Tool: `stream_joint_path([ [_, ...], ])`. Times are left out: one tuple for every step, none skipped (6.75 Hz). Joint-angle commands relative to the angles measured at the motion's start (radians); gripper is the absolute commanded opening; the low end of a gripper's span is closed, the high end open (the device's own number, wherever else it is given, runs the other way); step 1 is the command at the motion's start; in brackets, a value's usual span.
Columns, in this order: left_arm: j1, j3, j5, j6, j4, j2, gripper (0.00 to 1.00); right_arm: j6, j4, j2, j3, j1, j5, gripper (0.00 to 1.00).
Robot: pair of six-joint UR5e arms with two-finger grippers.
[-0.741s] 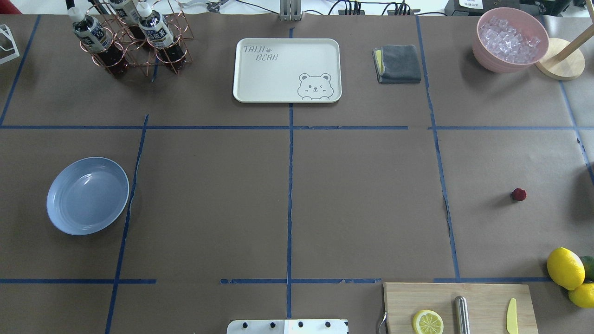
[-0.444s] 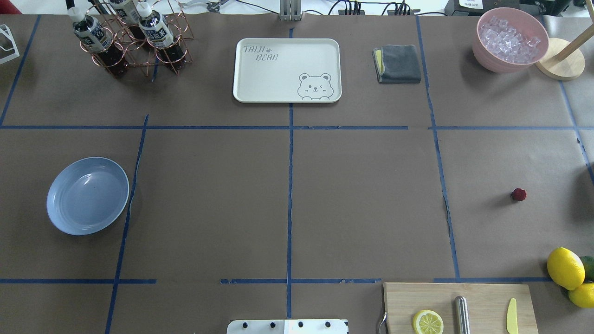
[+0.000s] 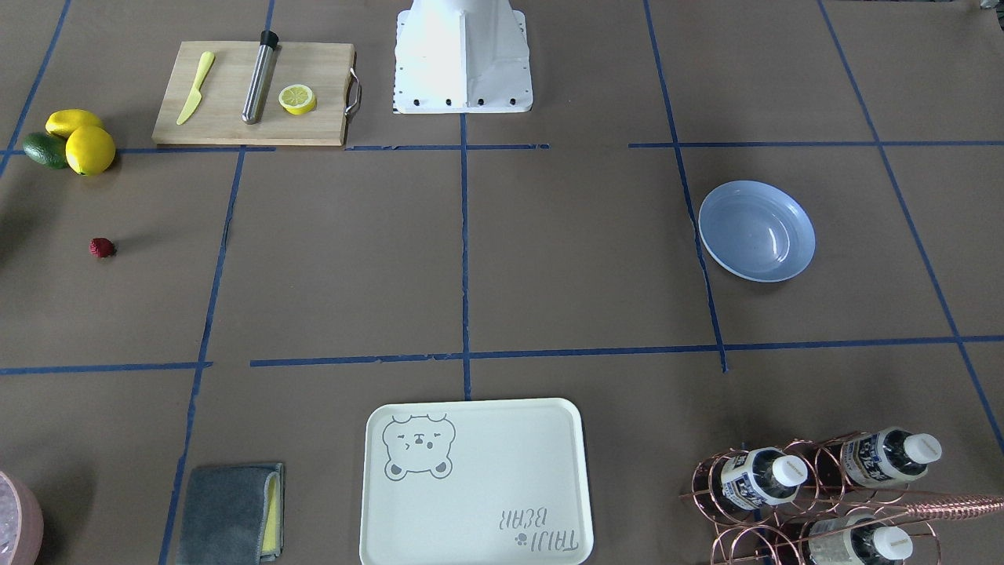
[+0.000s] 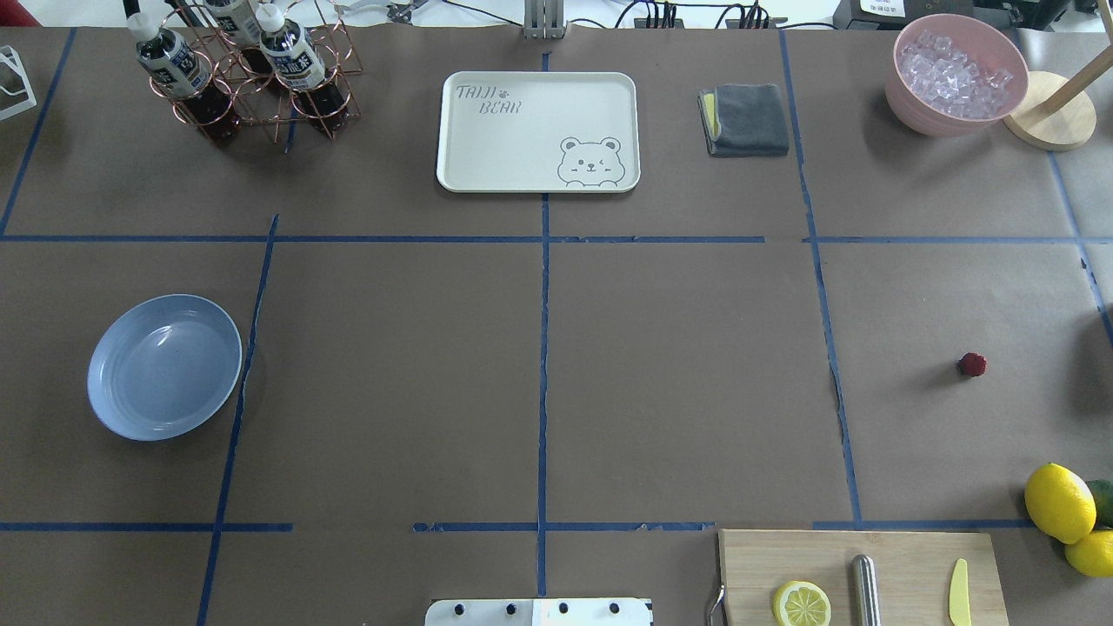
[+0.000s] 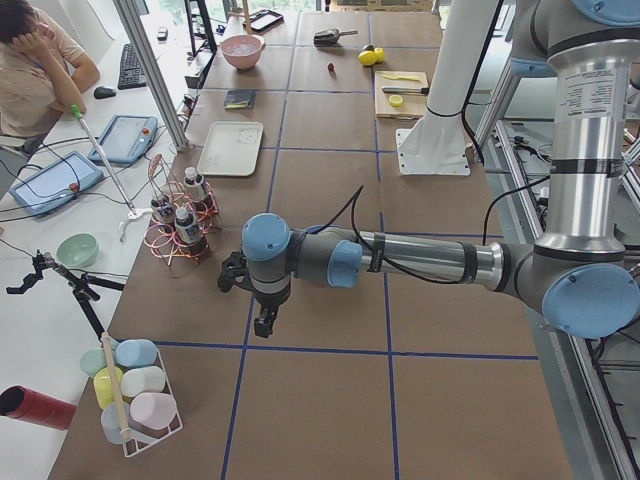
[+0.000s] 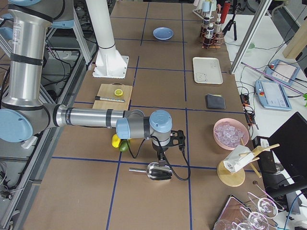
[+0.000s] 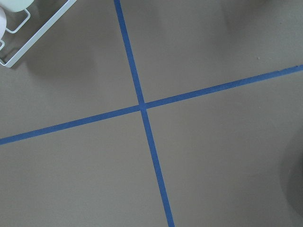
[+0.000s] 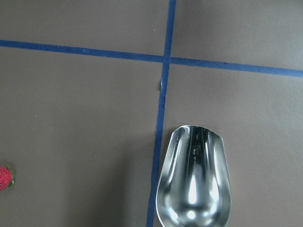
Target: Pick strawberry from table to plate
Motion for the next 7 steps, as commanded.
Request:
stream_joint_path([
  [0.007, -0.038, -0.016, 0.004, -0.015, -0.006, 1.0, 0.01, 0.009, 0.091, 0.019, -0.021, -0.004, 1.0],
  [0.032, -0.05, -0.022, 0.004, -0.057, -0.009, 1.0, 0.011, 0.009, 0.12, 0.042, -0.02, -0.007, 1.0],
  [0.045, -0.04, -0.022, -0.002, -0.172, -0.013, 1.0, 0.022, 0.009, 0.122, 0.071, -0.02, 0.0, 1.0],
  [0.048, -0.034, -0.013, -0.014, -0.372, -0.028, 1.0, 0.022, 0.009, 0.107, 0.108, -0.02, 0.0, 1.0],
  [0.05, -0.023, -0.014, -0.01, -0.497, -0.042, 1.0, 0.016, 0.009, 0.107, 0.11, -0.02, -0.001, 1.0],
  [0.053, 0.009, -0.02, -0.013, -0.597, -0.049, 1.0, 0.021, 0.009, 0.113, 0.11, -0.02, 0.0, 1.0],
  [0.057, 0.028, -0.02, -0.087, -0.646, -0.046, 1.0, 0.019, 0.009, 0.116, 0.11, -0.02, 0.0, 1.0],
])
